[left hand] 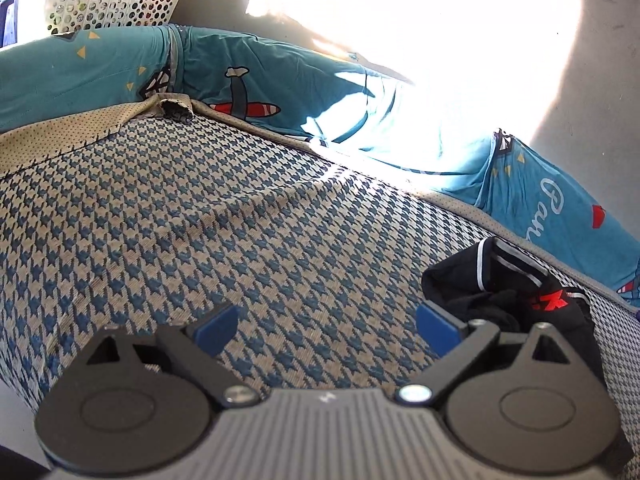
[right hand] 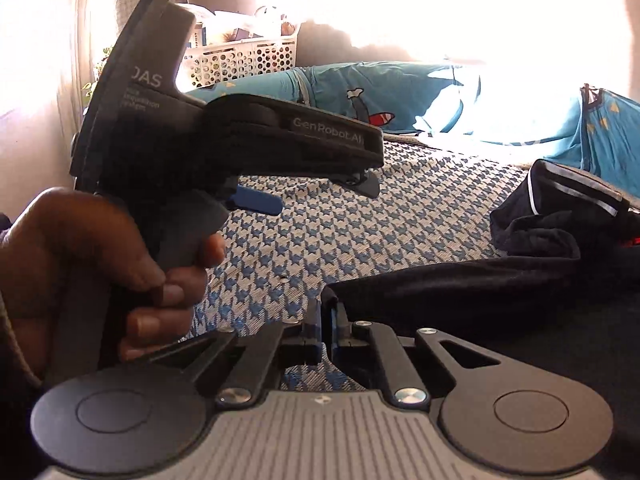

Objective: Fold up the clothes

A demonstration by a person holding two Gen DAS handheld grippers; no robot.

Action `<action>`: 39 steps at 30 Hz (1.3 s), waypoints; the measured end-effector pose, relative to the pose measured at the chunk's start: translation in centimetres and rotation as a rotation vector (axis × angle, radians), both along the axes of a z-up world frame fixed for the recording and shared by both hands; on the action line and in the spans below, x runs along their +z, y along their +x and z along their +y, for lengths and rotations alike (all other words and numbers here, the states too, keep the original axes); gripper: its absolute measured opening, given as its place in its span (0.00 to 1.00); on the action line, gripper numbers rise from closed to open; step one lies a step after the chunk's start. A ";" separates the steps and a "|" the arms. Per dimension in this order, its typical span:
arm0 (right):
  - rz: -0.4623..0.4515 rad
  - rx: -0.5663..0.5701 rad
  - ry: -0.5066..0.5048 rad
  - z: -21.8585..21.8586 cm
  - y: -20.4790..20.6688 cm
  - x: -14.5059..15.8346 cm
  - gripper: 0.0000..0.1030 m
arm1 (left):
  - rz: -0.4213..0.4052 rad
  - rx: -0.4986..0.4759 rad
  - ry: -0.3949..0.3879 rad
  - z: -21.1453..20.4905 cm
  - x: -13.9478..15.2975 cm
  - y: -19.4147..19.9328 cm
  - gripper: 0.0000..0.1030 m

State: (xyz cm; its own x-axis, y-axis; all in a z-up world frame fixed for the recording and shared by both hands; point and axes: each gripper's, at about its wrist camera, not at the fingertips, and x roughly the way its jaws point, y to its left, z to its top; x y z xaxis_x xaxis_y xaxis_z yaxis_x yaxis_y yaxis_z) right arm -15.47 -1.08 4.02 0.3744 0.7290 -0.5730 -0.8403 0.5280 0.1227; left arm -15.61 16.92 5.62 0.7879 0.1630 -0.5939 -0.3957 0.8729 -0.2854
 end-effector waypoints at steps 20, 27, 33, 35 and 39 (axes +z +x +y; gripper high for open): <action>0.035 0.007 -0.059 -3.8 3.2 0.8 0.19 | 0.013 -0.215 0.086 -3.0 2.0 6.7 0.94; 0.011 -0.107 -0.086 -5.4 8.4 0.9 0.30 | 0.011 -0.333 0.143 -5.3 1.2 10.0 0.95; 0.039 -0.230 -0.094 -6.7 12.0 0.4 0.34 | 0.022 -0.385 0.180 -6.5 0.3 12.9 0.96; 0.050 -0.267 -0.093 -7.1 13.1 0.5 0.36 | 0.016 -0.415 0.206 -7.0 0.2 13.7 0.96; 0.093 -0.345 -0.080 -8.3 15.5 0.5 0.36 | 0.003 -0.483 0.262 -8.2 -0.2 15.3 0.96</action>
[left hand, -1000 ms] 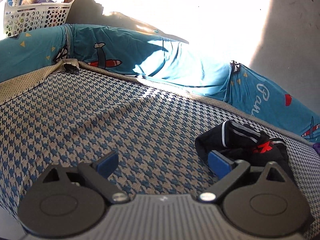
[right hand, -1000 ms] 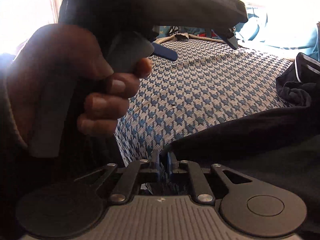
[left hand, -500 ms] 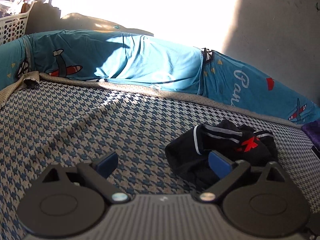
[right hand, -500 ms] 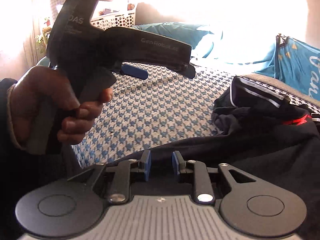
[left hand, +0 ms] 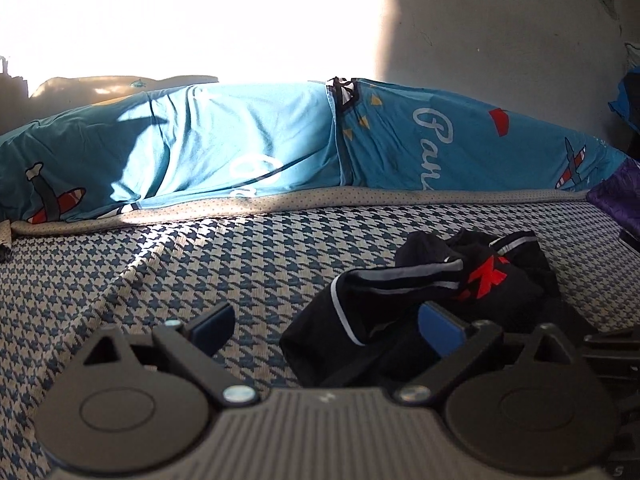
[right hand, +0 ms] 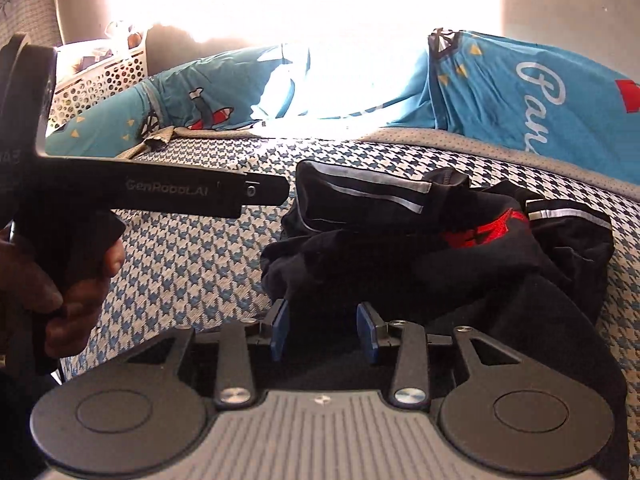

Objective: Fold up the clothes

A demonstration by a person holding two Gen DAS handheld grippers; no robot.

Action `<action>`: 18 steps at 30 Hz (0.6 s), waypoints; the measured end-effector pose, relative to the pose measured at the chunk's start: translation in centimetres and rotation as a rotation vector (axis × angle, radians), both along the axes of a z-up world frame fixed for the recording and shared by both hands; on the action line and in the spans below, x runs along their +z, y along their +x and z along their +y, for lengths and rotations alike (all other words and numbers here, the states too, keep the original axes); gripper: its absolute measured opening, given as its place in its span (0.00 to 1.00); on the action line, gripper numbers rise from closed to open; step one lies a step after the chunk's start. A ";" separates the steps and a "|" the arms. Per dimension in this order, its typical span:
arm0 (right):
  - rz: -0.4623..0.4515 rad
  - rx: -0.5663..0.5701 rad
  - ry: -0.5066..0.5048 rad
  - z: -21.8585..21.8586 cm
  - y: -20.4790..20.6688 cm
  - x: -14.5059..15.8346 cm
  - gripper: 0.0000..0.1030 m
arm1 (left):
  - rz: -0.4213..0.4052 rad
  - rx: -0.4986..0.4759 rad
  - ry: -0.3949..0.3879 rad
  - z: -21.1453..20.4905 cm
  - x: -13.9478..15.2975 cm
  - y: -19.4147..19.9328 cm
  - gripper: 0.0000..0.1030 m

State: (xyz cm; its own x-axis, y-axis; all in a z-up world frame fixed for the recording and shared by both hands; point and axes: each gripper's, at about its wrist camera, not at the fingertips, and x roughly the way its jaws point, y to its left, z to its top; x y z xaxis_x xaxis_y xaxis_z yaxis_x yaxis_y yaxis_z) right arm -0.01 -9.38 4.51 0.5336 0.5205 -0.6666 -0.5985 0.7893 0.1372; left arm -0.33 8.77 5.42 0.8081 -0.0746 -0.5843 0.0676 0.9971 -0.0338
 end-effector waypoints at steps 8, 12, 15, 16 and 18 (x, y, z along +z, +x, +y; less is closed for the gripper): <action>0.049 -0.126 0.044 -1.6 3.8 -0.2 0.39 | 0.024 -0.044 0.017 -0.5 -1.4 2.8 0.95; 0.035 -0.153 0.048 -1.9 5.0 -0.2 0.43 | 0.029 -0.074 0.063 -1.1 -2.2 3.7 0.92; 0.046 -0.173 0.062 -2.1 5.8 -0.3 0.44 | 0.040 -0.088 0.082 -1.2 -2.7 4.5 0.89; 0.053 -0.180 0.068 -2.2 6.1 -0.3 0.44 | 0.043 -0.092 0.089 -1.2 -2.9 4.7 0.88; 0.060 -0.193 0.077 -2.3 6.6 -0.4 0.44 | 0.050 -0.113 0.101 -1.3 -3.1 5.2 0.78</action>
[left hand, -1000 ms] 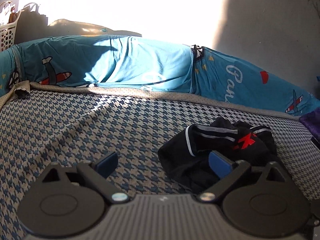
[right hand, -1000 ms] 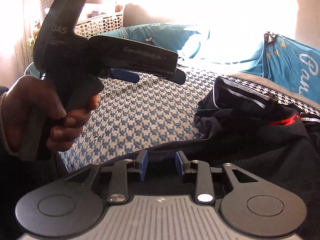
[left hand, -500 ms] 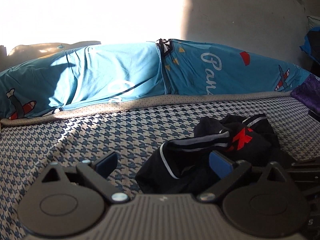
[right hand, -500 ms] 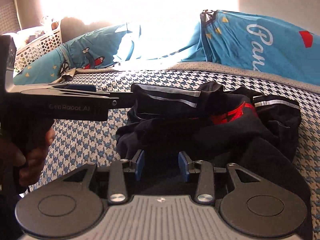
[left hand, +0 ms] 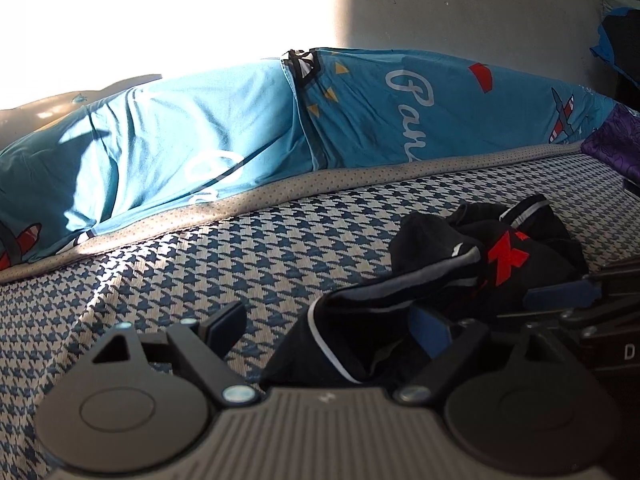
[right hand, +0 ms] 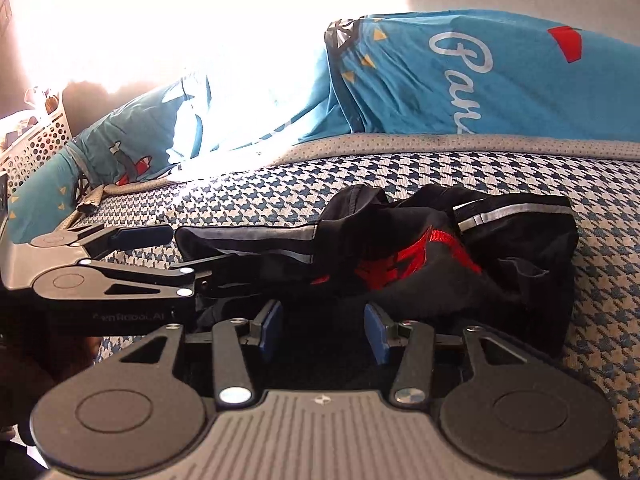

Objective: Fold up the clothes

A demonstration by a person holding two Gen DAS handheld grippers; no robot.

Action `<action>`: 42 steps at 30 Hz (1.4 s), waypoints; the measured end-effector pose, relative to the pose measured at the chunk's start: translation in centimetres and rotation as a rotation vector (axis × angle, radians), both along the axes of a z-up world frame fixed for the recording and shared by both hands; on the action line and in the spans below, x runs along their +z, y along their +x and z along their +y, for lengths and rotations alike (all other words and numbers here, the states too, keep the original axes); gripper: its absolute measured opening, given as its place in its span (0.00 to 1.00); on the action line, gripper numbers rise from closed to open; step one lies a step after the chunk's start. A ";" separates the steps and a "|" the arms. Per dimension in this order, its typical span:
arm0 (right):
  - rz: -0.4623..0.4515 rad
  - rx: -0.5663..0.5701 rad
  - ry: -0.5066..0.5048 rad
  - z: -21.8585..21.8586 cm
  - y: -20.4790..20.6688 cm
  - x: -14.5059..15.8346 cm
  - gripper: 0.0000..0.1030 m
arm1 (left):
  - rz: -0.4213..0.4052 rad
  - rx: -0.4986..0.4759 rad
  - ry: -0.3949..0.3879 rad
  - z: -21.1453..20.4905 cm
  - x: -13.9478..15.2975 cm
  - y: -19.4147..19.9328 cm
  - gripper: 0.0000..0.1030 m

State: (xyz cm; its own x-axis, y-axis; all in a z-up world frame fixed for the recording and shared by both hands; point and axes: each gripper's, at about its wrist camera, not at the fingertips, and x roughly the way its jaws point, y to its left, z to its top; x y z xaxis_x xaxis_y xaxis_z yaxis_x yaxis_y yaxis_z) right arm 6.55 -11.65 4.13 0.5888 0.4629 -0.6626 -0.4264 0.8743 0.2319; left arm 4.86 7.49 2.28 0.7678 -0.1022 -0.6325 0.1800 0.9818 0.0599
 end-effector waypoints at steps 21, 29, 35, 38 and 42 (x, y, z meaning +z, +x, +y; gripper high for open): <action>-0.025 -0.102 0.006 -1.3 4.0 0.3 0.44 | -0.016 0.003 0.044 -2.2 -1.8 2.5 0.16; -0.034 -0.203 0.054 -3.5 5.3 1.2 0.45 | -0.171 0.293 0.121 0.5 0.5 2.8 0.10; -0.062 -0.320 0.131 -6.5 6.2 2.0 0.54 | -0.251 0.454 0.159 3.8 2.3 3.3 0.10; -0.060 -0.372 0.129 -7.8 6.9 2.2 0.54 | -0.237 0.507 0.171 5.3 2.6 3.9 0.13; -0.038 -0.422 0.132 -9.5 7.6 2.0 0.54 | -0.091 0.597 0.069 7.7 1.5 4.9 0.40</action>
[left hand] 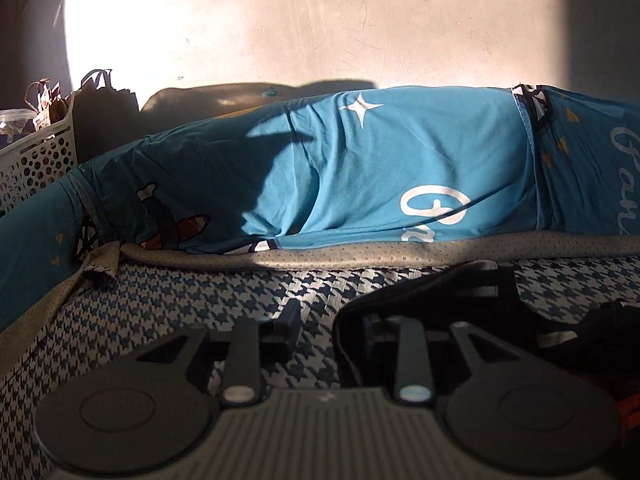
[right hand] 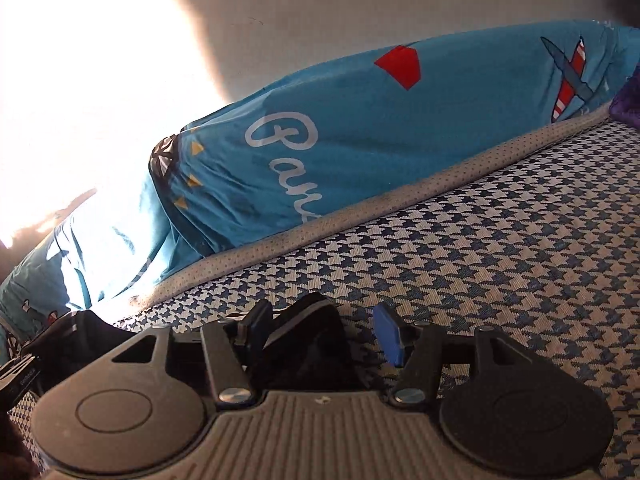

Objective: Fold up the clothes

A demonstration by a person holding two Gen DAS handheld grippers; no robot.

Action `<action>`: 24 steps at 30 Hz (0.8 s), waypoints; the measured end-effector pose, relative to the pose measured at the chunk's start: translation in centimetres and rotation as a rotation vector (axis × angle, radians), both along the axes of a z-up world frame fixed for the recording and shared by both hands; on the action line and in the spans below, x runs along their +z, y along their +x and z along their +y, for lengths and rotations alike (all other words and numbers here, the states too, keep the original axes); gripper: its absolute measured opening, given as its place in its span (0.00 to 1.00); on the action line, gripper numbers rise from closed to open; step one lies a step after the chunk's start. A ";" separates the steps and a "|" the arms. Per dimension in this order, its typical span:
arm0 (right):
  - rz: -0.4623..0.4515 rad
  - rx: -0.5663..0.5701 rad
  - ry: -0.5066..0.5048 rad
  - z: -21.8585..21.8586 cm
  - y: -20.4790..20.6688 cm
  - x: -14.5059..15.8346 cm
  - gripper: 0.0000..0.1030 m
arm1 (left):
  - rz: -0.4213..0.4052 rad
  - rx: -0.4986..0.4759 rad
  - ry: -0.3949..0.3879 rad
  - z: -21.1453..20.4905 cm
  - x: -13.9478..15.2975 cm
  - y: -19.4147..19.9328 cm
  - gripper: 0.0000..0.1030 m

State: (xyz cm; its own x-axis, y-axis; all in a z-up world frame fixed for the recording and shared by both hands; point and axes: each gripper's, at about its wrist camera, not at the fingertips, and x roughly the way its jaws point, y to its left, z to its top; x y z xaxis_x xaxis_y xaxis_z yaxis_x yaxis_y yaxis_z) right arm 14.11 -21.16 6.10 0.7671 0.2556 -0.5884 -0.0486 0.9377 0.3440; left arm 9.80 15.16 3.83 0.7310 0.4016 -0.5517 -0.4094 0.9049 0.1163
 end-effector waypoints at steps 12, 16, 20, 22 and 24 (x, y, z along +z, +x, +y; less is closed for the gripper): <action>0.053 0.070 0.014 0.1 0.5 -0.7 0.54 | -0.179 0.127 -0.067 0.5 3.4 -3.2 1.00; 0.052 0.178 -0.043 2.0 0.3 -0.7 0.54 | -0.210 0.146 -0.086 0.6 4.2 -3.9 1.00; 0.053 0.284 -0.118 4.2 -0.1 -1.2 0.56 | -0.204 0.118 -0.094 0.2 4.2 -4.0 1.00; 0.040 0.303 -0.161 5.0 -0.4 -1.5 0.59 | -0.197 0.100 -0.097 -0.2 4.2 -4.0 1.00; 0.026 0.324 -0.193 5.8 -0.6 -1.8 0.61 | -0.190 0.087 -0.090 -0.6 4.1 -4.0 1.00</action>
